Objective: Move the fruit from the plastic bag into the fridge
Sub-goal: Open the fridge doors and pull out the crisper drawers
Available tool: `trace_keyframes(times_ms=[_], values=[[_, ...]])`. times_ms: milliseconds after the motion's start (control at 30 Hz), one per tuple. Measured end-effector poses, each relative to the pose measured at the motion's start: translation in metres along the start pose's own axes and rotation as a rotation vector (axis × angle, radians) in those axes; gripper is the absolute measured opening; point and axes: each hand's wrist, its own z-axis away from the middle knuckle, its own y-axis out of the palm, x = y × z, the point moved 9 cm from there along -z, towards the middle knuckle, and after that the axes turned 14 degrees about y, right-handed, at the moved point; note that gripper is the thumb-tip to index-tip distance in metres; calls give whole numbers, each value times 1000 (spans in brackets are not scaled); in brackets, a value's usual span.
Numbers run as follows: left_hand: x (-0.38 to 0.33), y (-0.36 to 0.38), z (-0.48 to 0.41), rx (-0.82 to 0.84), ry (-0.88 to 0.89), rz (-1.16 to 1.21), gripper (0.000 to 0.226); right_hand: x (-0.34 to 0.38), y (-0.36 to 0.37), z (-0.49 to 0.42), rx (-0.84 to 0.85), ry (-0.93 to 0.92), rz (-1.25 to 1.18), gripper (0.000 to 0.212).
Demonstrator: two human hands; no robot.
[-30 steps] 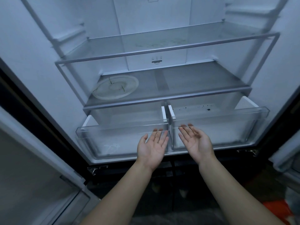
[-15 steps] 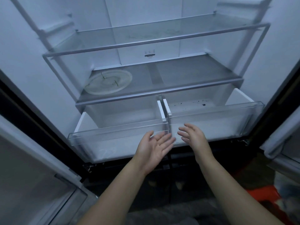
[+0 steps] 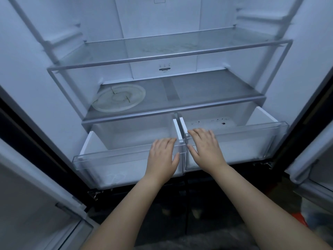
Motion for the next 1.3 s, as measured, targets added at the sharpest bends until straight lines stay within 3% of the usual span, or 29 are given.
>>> trace_keyframes(times_ms=[367, 567, 1300], values=[[1, -8, -1, -187, -38, -55, 34, -2, -3, -2, -62, 50, -105, 49], [4, -7, -1, -186, -102, 1, 32, -12, -9, 15, -143, 39, -141, 32], [-3, -14, 10, -136, -173, 33, 32, -1, -17, 25, -192, -4, -143, 34]])
